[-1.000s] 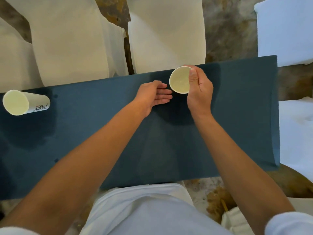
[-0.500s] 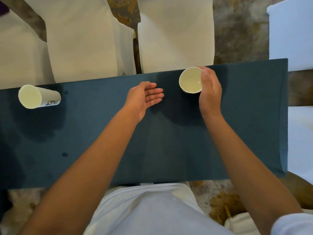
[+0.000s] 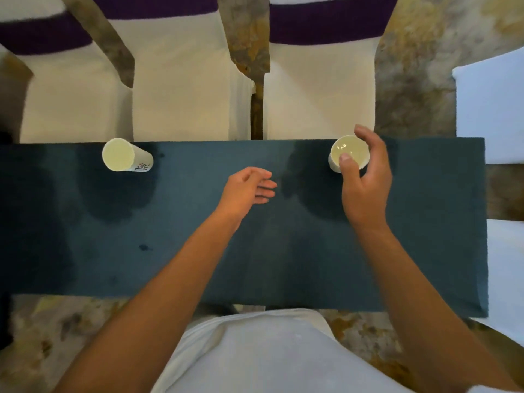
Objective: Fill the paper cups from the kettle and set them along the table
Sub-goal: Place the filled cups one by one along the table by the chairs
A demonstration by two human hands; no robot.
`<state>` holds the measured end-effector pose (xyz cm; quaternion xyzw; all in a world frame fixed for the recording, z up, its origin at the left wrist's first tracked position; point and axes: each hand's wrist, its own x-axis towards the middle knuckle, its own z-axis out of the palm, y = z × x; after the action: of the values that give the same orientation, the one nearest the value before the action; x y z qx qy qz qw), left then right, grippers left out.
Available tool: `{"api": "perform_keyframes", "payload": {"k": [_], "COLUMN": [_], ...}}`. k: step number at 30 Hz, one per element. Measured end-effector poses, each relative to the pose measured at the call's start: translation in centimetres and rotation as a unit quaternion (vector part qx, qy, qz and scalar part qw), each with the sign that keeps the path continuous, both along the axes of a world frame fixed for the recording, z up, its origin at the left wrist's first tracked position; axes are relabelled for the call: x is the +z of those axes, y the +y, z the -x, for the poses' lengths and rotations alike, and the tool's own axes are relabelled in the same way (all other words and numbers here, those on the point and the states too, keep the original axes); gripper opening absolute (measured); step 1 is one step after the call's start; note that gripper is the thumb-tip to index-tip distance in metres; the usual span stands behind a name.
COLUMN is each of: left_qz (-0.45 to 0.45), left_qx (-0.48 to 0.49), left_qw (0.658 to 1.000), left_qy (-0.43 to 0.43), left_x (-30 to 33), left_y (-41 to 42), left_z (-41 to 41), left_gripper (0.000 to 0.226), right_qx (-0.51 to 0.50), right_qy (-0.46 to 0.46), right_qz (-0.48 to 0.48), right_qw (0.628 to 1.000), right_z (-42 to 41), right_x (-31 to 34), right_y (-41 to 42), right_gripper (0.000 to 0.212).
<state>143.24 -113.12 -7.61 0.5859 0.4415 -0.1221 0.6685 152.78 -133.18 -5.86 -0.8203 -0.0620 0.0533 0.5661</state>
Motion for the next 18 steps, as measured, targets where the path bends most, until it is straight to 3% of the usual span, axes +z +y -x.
{"api": "perform_keyframes", "payload": {"k": [7, 12, 18], "left_qz": [-0.012, -0.042, -0.060], "left_qx": [0.128, 0.215, 0.253], "left_qw": [0.991, 0.974, 0.964], "left_qy": [-0.030, -0.049, -0.059], "left_x": [3.3, 4.7, 5.4], "left_y": [6.5, 12.2, 17.1], "left_z": [9.7, 16.2, 24.0], "left_gripper": [0.022, 0.021, 0.023], "right_qx": [0.084, 0.169, 0.224], "right_qy": [0.019, 0.043, 0.041], "right_qz": [-0.054, -0.016, 0.005], "right_qw": [0.995, 0.985, 0.974], "right_z": [4.2, 7.9, 13.5], "right_x": [4.6, 6.3, 7.7], "right_y": [6.2, 12.2, 19.2], "right_gripper": [0.044, 0.040, 0.035]}}
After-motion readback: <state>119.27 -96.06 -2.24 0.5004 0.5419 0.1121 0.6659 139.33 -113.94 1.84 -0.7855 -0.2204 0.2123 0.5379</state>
